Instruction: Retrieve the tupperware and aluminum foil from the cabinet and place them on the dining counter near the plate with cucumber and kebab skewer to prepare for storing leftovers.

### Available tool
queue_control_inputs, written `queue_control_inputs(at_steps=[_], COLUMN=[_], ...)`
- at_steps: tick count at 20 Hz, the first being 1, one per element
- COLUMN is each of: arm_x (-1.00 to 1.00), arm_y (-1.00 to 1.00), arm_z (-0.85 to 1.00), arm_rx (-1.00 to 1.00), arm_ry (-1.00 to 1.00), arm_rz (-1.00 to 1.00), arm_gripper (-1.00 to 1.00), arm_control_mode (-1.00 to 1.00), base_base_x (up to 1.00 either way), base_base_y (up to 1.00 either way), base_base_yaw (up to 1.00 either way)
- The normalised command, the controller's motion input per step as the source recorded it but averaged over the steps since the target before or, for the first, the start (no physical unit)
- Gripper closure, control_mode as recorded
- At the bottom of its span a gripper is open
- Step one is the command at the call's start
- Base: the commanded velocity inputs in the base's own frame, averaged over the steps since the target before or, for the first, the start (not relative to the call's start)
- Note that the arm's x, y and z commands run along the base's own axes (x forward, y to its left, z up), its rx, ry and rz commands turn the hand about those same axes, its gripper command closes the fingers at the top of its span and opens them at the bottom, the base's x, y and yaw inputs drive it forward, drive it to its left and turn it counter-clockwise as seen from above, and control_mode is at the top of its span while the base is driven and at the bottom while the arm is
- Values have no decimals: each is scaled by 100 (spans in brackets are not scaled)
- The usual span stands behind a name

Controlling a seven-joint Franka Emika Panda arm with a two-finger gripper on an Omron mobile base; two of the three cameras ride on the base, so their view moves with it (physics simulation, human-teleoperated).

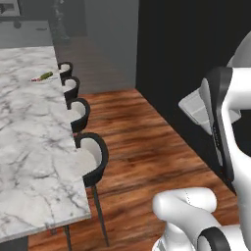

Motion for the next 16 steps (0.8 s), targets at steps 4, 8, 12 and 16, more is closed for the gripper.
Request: queue_control_inputs(at_steps=[4,8,12,16], arm_x=[0,0,0,0], arm_y=[0,0,0,0], arm_z=[0,0,0,0], arm_rx=[0,0,0,0], arm_ry=[0,0,0,0], arm_rz=[0,0,0,0], arm_gripper=[100,100,100,100], arm_control_mode=[100,100,100,100], base_base_x=[100,100,100,100], base_base_y=[-39,-40,-48,-53], base_base_yaw=[37,39,39,38])
